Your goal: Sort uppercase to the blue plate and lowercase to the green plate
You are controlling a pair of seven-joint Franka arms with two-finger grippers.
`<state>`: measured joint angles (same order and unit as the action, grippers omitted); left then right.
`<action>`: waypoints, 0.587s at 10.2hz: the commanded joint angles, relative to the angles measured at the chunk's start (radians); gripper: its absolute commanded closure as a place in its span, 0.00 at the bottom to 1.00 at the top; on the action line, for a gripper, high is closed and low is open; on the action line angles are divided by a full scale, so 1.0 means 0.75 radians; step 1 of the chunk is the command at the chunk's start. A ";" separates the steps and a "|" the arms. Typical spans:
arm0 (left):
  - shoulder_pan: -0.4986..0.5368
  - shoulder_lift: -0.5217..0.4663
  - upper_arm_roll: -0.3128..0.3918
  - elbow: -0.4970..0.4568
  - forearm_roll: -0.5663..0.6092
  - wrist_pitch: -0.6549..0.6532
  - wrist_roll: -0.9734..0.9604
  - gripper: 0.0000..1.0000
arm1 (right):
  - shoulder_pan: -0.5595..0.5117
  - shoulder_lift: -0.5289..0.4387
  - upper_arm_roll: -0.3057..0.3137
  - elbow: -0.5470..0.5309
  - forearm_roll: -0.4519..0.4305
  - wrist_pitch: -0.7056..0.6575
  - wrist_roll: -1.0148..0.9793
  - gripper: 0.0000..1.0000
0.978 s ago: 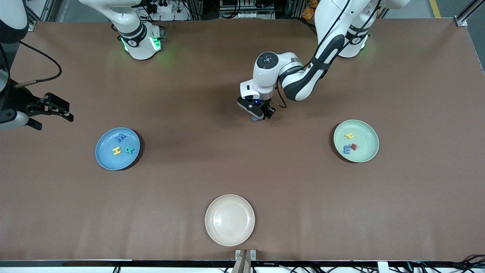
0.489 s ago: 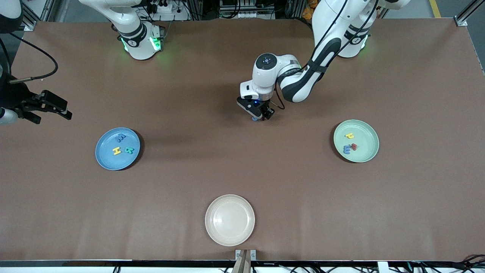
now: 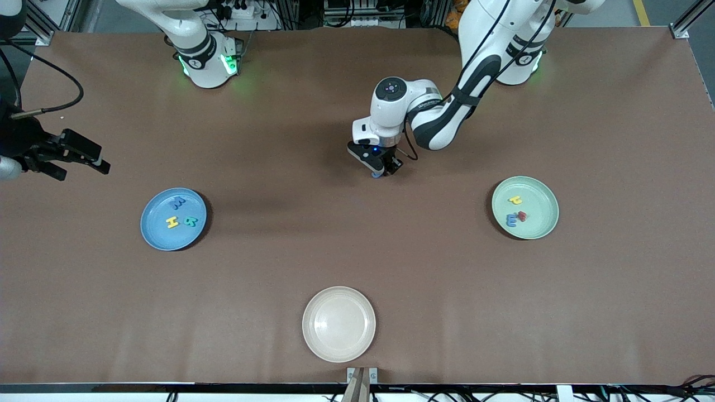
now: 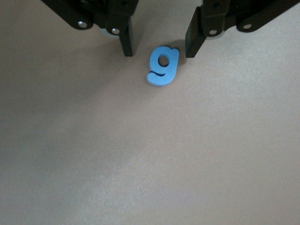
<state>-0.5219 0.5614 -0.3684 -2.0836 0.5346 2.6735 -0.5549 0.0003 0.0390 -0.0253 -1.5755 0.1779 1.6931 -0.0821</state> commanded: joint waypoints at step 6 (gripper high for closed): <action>-0.026 0.043 0.031 0.064 0.095 0.015 -0.046 0.46 | 0.014 0.095 -0.001 0.082 0.033 -0.026 0.024 0.00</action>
<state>-0.5273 0.5826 -0.3595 -2.0506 0.5634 2.6736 -0.5548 0.0062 0.0877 -0.0245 -1.5528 0.1813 1.6927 -0.0807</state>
